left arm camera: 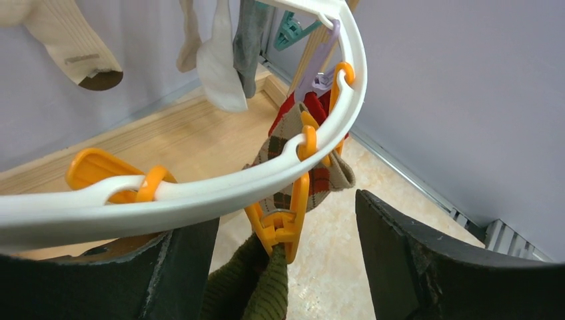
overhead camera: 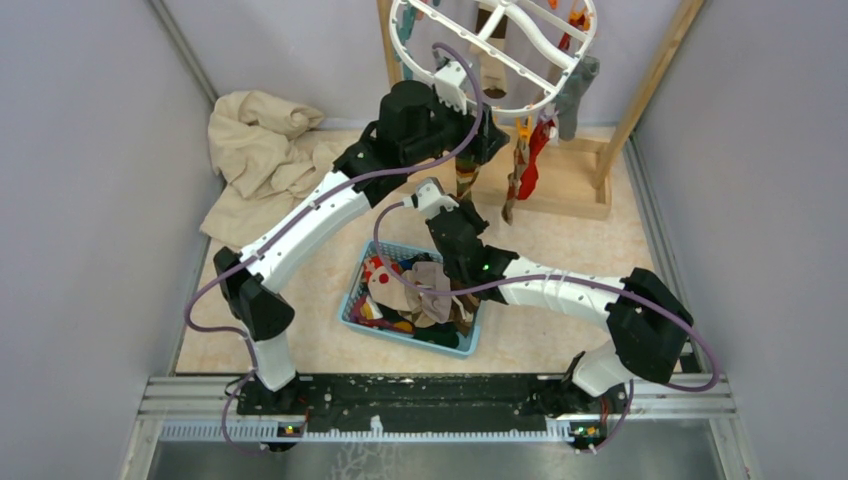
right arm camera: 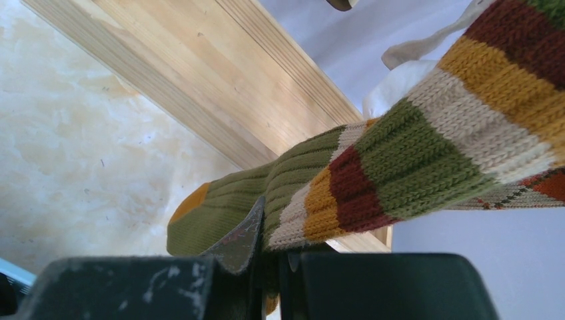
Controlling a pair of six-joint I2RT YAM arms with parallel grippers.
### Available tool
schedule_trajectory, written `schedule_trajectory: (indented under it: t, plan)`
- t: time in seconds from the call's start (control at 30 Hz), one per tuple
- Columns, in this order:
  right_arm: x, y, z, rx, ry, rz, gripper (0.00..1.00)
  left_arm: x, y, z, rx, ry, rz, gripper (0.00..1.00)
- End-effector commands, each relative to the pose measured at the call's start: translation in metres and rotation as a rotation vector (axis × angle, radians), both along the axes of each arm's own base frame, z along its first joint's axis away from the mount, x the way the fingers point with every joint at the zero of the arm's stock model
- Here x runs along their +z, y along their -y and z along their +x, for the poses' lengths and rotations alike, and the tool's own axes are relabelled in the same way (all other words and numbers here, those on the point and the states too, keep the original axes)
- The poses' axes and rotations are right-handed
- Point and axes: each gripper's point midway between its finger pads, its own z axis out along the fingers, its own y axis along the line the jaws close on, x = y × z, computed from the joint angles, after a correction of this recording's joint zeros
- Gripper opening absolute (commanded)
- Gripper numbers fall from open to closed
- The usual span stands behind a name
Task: Remove the socks clipped to the hanger
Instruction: Remove the sock from the hanger.
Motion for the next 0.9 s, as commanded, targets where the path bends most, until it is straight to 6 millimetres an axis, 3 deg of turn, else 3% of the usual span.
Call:
schedule_trajectory:
  t: [0.0, 0.87]
  plan:
    - [0.021, -0.013, 0.003, 0.005, 0.043, 0.066, 0.00, 0.015, 0.004, 0.008, 0.019, 0.051, -0.047, 0.78]
    - [0.021, -0.011, 0.002, 0.006, 0.044, 0.054, 0.00, 0.010, 0.010, 0.020, 0.060, 0.044, -0.063, 0.57]
